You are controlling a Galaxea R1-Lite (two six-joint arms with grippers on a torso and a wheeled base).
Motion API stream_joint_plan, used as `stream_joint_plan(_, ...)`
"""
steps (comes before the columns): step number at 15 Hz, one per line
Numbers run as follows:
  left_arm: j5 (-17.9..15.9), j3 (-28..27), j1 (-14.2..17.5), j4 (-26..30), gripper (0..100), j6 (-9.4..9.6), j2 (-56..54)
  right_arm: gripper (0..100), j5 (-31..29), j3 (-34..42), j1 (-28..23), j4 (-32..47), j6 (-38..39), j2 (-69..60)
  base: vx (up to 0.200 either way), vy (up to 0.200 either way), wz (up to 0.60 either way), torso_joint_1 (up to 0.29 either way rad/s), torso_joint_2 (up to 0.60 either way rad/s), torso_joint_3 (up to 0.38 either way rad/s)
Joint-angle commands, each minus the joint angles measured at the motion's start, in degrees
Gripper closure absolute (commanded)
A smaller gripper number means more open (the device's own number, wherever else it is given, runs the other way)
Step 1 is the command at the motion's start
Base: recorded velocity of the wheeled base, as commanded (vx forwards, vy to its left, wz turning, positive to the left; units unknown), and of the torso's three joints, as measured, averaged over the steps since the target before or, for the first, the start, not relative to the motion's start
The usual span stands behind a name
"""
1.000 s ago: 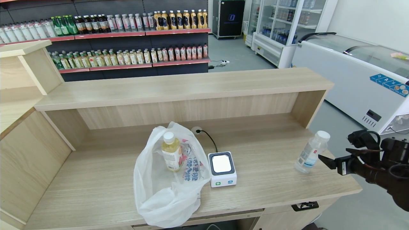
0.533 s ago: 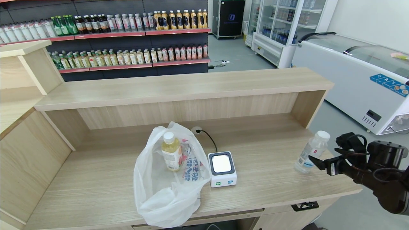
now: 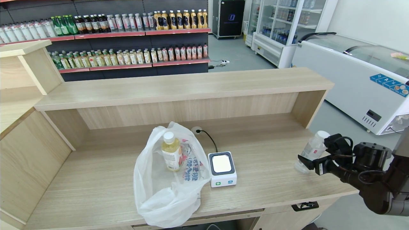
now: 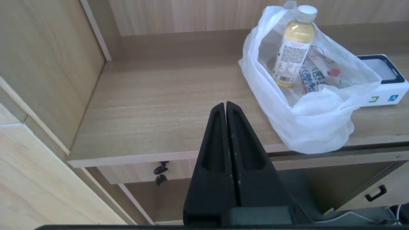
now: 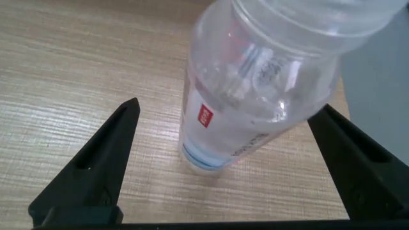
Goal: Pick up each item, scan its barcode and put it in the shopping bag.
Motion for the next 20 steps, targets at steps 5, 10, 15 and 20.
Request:
stream_joint_plan(5, 0.0, 0.0, 0.0, 0.0, 100, 0.02, 0.0, 0, -0.1, -1.2, 1.2, -1.2, -0.2, 2.0, 0.0, 0.0, 0.0, 0.0, 0.0, 0.0)
stream_joint_plan(10, 0.0, 0.0, 0.0, 0.0, 100, 0.02, 0.0, 0, -0.2, -2.4, 1.4, -1.2, -0.3, 3.4, 0.0, 0.0, 0.0, 0.0, 0.0, 0.0)
stream_joint_plan(15, 0.0, 0.0, 0.0, 0.0, 100, 0.02, 0.0, 0, -0.2, -4.9, 2.4, -1.2, 0.0, 4.9, 0.0, 0.0, 0.0, 0.0, 0.0, 0.0)
stream_joint_plan(20, 0.0, 0.0, 0.0, 0.0, 100, 0.02, 0.0, 0, -0.2, -6.2, 3.0, -1.2, 0.0, 6.1, 0.0, 0.0, 0.0, 0.0, 0.0, 0.0)
